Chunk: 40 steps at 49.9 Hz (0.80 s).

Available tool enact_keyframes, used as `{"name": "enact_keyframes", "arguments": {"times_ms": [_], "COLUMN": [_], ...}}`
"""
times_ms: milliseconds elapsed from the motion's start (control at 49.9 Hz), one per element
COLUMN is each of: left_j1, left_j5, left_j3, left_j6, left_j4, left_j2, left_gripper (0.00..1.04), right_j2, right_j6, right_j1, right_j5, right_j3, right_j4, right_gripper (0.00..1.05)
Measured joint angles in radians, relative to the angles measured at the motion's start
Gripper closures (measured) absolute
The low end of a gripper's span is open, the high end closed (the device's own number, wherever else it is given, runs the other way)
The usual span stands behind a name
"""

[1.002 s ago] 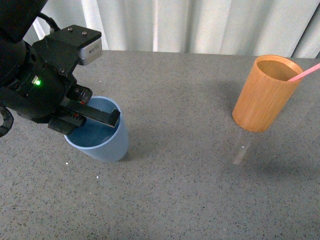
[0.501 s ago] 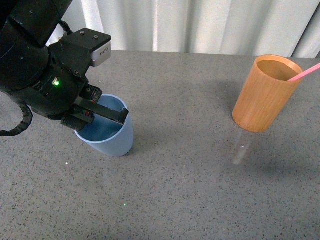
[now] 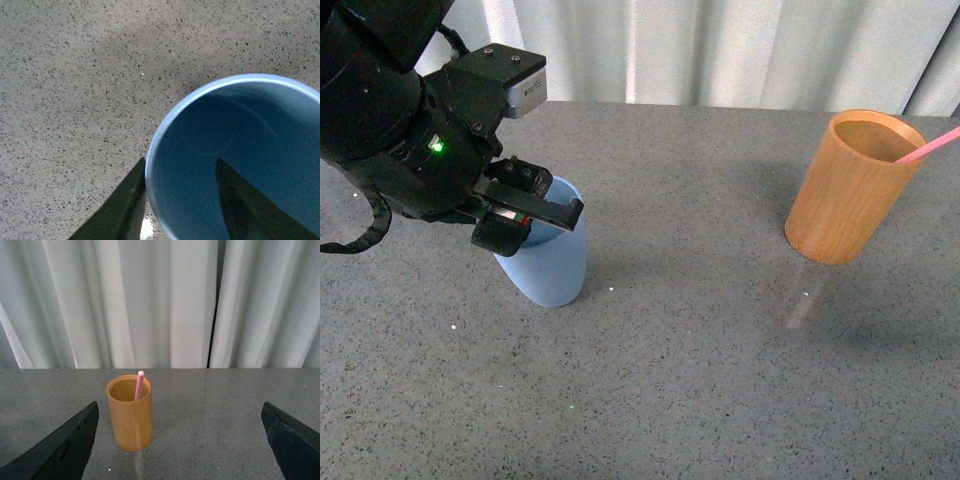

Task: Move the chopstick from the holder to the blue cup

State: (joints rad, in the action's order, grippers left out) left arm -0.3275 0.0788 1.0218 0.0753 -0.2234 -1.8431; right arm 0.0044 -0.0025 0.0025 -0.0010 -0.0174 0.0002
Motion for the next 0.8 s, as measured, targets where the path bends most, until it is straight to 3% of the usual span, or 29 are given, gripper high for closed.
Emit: {"name": "enact_keyframes", "arguments": {"times_ms": [421, 501, 741, 802], "left_j1": [0.05, 0.076, 0.226, 0.25], "left_j5": [-0.005, -0.033, 0.081, 0.096], "left_j3": [0.031, 0.029, -0.195, -0.229], "left_j6": [-0.004, -0.041, -0.158, -0.176], "left_j4": [0.002, 0.06, 0.677, 0.76], "left_j2": [0.069, 0.099, 0.287, 0.306], "left_gripper": [0.06, 0.08, 0.07, 0.07], "right_j2": [0.0, 0.0, 0.0, 0.0], "right_j6": [0.0, 0.0, 0.0, 0.0], "right_j1": [0.0, 0.0, 0.0, 0.0], "right_j5": [0.0, 0.0, 0.0, 0.0], "right_j3": [0.0, 0.0, 0.0, 0.0], "right_j4": [0.0, 0.0, 0.0, 0.0], "right_gripper": [0.1, 0.1, 0.1, 0.1]}}
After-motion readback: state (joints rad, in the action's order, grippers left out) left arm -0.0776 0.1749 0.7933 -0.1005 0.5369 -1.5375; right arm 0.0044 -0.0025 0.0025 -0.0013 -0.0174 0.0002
